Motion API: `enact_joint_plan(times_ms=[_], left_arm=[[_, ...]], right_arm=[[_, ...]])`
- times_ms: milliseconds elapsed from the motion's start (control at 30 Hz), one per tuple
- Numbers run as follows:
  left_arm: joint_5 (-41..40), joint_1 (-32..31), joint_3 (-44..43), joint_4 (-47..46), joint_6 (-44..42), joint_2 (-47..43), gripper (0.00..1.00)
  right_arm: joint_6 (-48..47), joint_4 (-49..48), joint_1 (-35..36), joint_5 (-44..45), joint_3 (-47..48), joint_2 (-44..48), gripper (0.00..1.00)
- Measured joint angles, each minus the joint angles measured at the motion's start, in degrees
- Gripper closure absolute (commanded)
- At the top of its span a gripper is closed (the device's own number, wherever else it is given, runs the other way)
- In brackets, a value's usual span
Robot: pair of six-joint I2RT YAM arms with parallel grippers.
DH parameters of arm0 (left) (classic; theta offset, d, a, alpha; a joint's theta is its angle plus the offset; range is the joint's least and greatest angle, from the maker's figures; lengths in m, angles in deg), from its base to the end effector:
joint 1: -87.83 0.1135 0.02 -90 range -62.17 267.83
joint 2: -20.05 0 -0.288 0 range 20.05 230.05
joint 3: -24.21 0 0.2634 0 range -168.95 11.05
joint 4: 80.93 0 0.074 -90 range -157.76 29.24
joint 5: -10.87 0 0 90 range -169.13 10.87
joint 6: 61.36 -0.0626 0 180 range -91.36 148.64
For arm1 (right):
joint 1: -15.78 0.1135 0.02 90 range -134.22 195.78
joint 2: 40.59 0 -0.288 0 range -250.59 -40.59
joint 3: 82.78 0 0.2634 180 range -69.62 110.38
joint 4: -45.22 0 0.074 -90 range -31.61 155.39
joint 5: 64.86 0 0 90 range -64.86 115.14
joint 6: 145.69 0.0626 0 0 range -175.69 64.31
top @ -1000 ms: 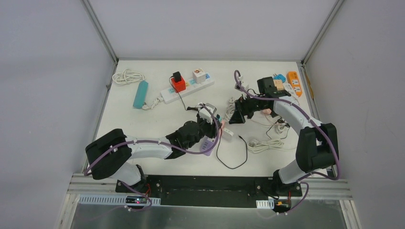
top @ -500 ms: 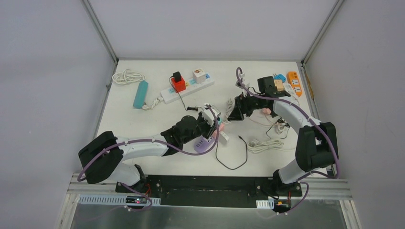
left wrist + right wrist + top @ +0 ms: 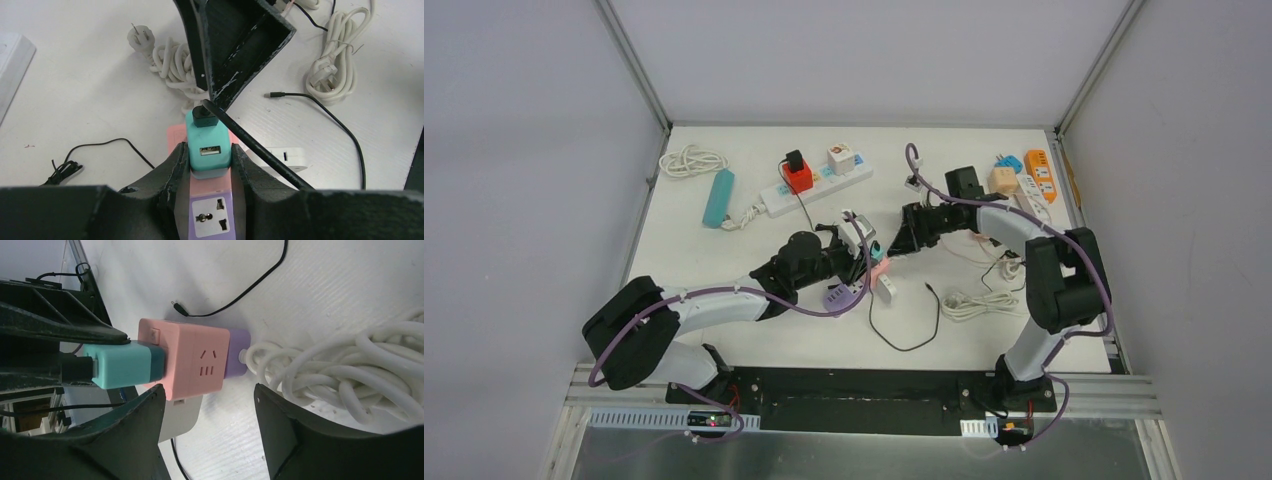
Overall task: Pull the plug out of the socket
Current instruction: Remove the plug from the socket.
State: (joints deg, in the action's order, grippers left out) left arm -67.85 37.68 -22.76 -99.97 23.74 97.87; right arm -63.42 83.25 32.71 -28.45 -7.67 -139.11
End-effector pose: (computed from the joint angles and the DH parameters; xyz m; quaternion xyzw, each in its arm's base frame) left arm 0.1943 -0.2519 0.2322 0.4119 0.6563 -0.3118 0.5499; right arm 0.3274 0.1523 0.1960 -0.2934 0.8213 0.4531 0.1844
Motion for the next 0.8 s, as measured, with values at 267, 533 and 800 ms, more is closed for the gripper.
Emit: enact_joint_plan(times_ms=[267,533,800], left_arm=[[0.81,0.00,0.44,-0.83,0.04,0.07,1.00],[0.72,0.00,0.96,-2.01,0.96,0.07,1.00],[0.76,0.00,0.96,-2.23,1.27,0.17,1.00]], right_arm=[[2.95,-2.25,2.32,-1.09,0.07,-2.45,0.44],[0.52,0.72,2.14,-3.80,2.12,-4.87,0.37],[-2.60,2.80,1.79,-5.03,2.19,-5.05,0.36]])
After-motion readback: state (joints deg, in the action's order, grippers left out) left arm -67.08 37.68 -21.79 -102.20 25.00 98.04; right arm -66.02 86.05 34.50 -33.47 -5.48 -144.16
